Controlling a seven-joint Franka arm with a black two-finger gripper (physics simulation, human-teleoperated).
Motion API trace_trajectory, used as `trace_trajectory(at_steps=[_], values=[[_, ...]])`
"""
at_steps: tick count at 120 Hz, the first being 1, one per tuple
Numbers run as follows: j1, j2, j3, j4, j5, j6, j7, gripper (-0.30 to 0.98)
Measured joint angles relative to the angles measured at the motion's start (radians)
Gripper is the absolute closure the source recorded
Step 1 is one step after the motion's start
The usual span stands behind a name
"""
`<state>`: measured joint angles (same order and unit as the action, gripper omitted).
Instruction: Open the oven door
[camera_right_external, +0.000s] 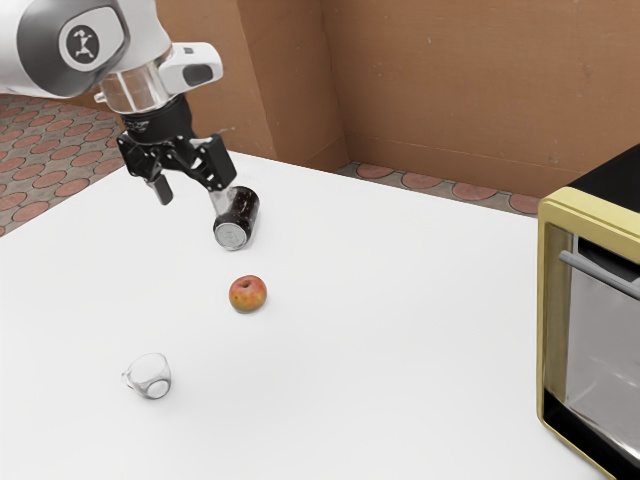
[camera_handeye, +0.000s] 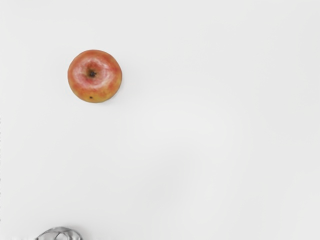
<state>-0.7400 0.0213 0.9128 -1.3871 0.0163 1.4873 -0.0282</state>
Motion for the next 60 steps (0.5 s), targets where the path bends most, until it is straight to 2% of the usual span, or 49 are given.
trace_trajectory(at_steps=[19,27,32,36,44,50,60], values=[[-0.017,-0.002,0.000,0.006,0.000,-0.002,-0.003,0.00],[-0.045,-0.060,-0.033,0.105,-0.001,-0.002,0.046,0.00],[-0.006,-0.099,-0.129,0.160,-0.029,-0.002,0.133,0.00],[0.016,-0.109,-0.234,0.232,-0.016,-0.005,0.200,0.00],[-0.063,-0.153,-0.462,0.329,0.016,-0.008,0.336,0.00],[-0.100,-0.247,-0.608,0.244,0.031,0.024,0.441,0.00],[-0.096,-0.327,-0.732,0.076,0.047,0.107,0.615,0.00]])
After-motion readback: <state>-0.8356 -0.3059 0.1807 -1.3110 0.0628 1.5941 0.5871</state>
